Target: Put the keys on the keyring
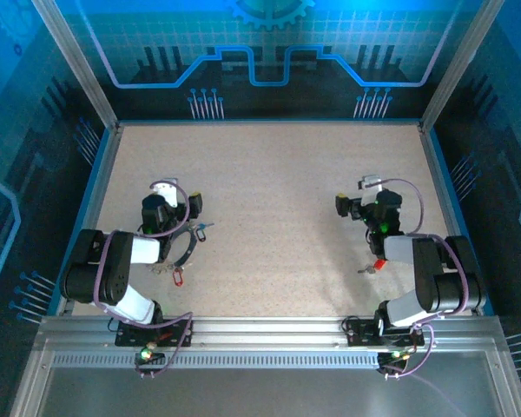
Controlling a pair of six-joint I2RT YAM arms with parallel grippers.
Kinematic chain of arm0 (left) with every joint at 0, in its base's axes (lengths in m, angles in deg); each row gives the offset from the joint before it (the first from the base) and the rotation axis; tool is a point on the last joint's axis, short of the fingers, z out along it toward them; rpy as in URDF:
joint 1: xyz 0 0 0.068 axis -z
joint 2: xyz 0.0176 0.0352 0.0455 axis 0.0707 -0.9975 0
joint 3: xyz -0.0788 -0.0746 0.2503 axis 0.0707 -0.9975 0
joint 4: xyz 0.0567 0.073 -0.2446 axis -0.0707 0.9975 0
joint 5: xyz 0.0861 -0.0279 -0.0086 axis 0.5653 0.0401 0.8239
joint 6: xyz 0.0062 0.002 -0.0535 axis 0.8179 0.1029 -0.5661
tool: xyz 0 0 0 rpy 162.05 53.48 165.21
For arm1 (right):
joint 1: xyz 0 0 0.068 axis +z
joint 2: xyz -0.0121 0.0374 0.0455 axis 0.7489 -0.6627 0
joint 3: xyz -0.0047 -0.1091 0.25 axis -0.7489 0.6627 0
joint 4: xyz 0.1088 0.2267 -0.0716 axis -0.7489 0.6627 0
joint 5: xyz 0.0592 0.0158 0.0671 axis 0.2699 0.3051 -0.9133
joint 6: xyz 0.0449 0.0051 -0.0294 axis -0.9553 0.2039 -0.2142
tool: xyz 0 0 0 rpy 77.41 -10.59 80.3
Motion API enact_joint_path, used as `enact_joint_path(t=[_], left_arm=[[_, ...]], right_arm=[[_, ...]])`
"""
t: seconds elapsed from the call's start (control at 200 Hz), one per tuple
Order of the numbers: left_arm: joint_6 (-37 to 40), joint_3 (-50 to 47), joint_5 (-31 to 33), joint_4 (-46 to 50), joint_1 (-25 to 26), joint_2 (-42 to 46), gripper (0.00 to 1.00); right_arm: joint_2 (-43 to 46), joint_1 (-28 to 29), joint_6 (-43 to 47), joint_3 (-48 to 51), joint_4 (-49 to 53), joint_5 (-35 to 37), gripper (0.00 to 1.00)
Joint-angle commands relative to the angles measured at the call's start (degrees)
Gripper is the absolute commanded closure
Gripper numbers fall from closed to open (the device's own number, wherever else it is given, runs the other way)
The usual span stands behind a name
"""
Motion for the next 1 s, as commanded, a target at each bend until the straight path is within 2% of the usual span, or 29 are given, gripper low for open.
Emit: enact_joint_path(t=[0.0,0.075,0.22,0.31,0.4,0.46,0.515,0.605,0.67,0.775,0.89,0.995], left_arm=[[1.6,-2.8,0.7,-0.3,1.0,7.5,0.01],[1.1,-3.8,2.3,4.8,1.7,15.9,0.01],[-5.8,3.9,2.8,29.8,2.2,30.7,0.01],[-14.5,9.9,4.9,48.4,1.9,35.8,0.01],[-28.6,16.2,7.5,67.9,1.1,37.3,0.01],[-32.1,17.6,2.7,74.6,0.2,37.1,0.01],[-33.8,16.9,-3.8,76.9,-0.5,36.9,0.01],[-40.7,12.7,-11.8,74.8,-0.7,34.9,0.01],[-39.8,10.2,-18.1,69.1,-0.9,30.9,0.01],[-35.2,14.2,-18.4,71.7,-0.9,21.5,0.01],[-32.7,18.7,-21.3,72.5,-0.8,14.3,0.01],[-34.2,19.1,-23.3,69.6,-0.8,10.9,0.01]], right_arm=[[9.5,-1.7,-0.4,-0.6,8.5,-4.1,0.00],[16.7,-1.7,0.8,-2.5,16.8,-9.5,0.00],[28.8,-1.0,-0.9,-8.0,33.3,-13.4,0.00],[34.2,0.0,-0.4,-12.5,42.9,-11.3,0.00],[37.6,0.1,-1.9,-16.7,51.1,-7.5,0.00],[39.5,0.2,-2.6,-19.3,54.8,-7.5,0.00],[41.5,0.2,-5.9,-20.1,56.2,-6.5,0.00],[43.7,0.0,-19.0,-20.7,61.3,0.6,0.00],[43.6,-0.3,-19.8,-21.2,63.9,-3.1,0.00],[40.2,0.1,-19.7,-24.4,69.9,-9.0,0.00],[37.2,0.9,-19.6,-26.6,75.1,-9.8,0.00],[38.4,1.2,-19.6,-26.3,76.0,-7.4,0.00]])
